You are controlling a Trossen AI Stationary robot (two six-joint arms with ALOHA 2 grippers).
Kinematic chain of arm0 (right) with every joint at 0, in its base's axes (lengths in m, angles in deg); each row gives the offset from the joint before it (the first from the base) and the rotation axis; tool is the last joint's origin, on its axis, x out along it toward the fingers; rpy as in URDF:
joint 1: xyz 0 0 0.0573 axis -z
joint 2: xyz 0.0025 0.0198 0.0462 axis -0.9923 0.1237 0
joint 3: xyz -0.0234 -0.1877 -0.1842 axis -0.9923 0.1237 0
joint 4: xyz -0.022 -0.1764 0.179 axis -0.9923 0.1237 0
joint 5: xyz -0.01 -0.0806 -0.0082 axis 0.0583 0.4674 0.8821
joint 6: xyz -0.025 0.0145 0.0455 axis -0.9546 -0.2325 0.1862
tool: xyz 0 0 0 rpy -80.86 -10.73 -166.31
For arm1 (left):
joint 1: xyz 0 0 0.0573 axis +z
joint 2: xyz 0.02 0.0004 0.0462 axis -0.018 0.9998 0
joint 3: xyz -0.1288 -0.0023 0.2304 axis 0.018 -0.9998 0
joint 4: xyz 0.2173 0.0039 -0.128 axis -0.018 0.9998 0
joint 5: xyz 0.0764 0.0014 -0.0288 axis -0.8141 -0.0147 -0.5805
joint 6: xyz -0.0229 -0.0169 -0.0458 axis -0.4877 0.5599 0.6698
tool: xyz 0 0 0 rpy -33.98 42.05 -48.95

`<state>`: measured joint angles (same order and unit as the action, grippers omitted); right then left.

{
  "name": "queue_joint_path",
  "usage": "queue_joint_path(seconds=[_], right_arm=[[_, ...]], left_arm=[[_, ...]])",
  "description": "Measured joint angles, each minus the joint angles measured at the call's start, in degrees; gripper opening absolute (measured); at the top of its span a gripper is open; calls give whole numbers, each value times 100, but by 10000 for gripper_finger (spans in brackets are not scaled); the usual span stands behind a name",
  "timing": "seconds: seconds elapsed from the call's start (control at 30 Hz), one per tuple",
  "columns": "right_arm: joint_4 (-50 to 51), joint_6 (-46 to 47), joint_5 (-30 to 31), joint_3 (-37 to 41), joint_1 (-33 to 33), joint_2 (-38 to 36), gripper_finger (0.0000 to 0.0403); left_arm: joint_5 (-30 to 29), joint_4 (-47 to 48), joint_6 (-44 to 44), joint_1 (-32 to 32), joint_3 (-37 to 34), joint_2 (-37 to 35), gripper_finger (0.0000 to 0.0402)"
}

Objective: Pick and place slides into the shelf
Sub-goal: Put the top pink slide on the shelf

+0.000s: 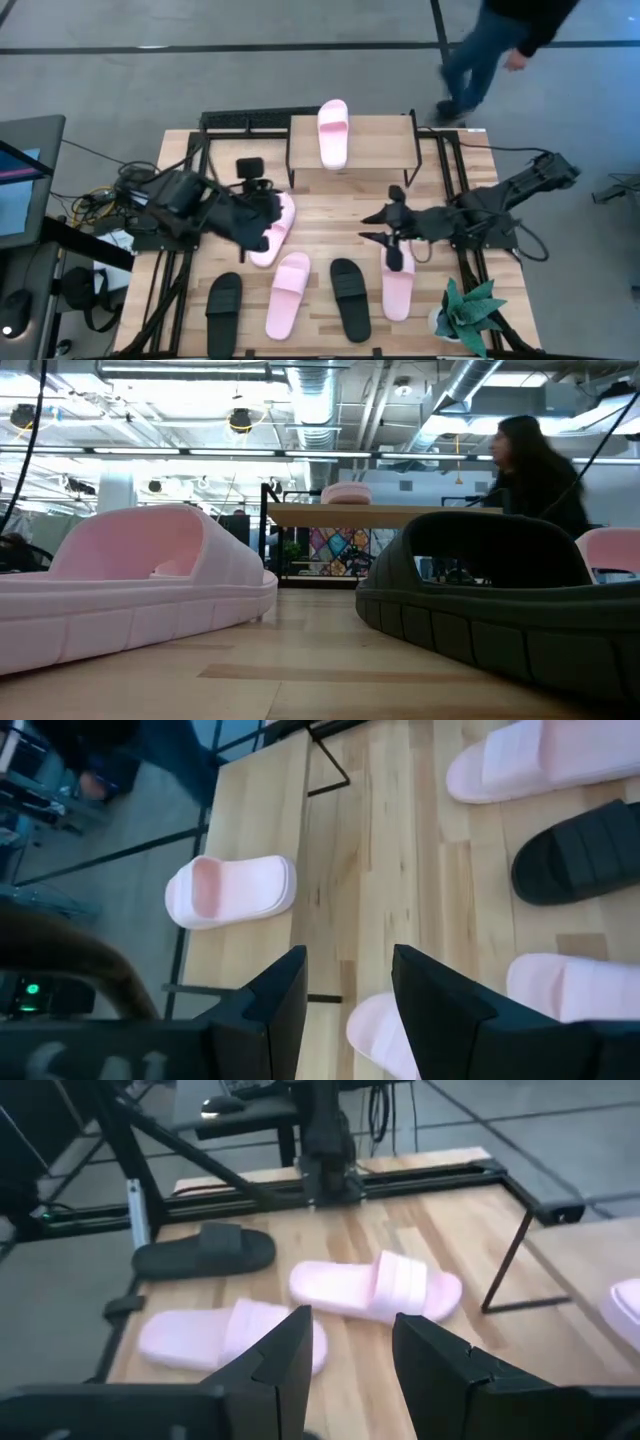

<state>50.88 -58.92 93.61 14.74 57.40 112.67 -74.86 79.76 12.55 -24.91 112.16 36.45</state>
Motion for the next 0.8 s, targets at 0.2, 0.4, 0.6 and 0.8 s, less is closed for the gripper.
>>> queue_joint_path(seconds=[0.2,0.4,0.6,0.8], right_arm=[[-883,-480,-4,-2,256,633,127],[-1307,-575,14,-351,575,1371,127],[-1285,-862,17,-1209,822,2437,127],[-1274,-861,21,-2103,991,3498,127]], left_arm=[[-450,-1,805,-583,-964,-785,139],[-991,0,1910,-1239,-2255,-1808,139],[-1381,1,2791,-1744,-3350,-2642,139],[-1435,3,3198,-2013,-4187,-3159,139]])
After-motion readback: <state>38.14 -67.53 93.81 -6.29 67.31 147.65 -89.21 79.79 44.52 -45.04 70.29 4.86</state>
